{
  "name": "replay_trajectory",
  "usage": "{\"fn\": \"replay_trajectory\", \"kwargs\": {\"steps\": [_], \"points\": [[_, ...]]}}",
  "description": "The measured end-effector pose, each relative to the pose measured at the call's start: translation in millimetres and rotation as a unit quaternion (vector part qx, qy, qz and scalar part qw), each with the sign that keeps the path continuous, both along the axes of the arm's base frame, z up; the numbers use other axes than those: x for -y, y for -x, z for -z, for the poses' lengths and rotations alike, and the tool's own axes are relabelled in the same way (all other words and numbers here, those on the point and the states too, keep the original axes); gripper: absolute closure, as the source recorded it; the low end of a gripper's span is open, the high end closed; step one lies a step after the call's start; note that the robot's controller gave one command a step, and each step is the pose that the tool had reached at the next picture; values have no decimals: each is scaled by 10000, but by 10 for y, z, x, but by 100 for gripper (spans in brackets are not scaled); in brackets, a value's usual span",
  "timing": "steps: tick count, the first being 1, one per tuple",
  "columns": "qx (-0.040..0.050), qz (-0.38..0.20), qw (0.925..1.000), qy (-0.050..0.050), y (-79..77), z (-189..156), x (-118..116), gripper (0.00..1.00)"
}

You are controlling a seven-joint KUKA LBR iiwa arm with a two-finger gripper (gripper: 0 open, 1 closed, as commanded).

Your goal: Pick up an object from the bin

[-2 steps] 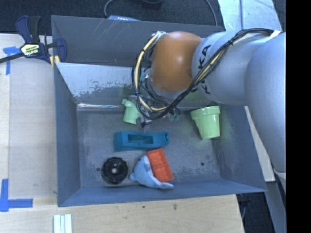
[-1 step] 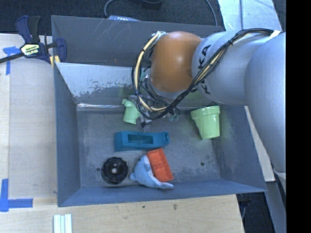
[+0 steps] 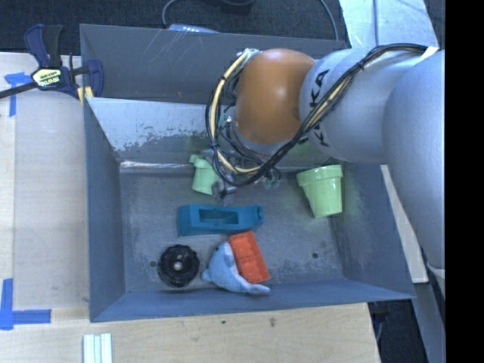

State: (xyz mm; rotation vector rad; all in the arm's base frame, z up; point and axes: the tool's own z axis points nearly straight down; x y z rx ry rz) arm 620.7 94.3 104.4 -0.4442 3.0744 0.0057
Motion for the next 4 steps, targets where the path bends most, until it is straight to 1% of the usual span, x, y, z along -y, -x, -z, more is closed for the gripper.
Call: {"fn": "replay_trajectory", "kwargs": {"steps": [1,2,3,4], "points": [[67,-565,9984,25,168,322,986,100],[67,-563,9984,24,168,321,985,100],[31,-509,9987,16,151,-125,992,100],[92,-541,9985,22,144,-607,917,100]]}}
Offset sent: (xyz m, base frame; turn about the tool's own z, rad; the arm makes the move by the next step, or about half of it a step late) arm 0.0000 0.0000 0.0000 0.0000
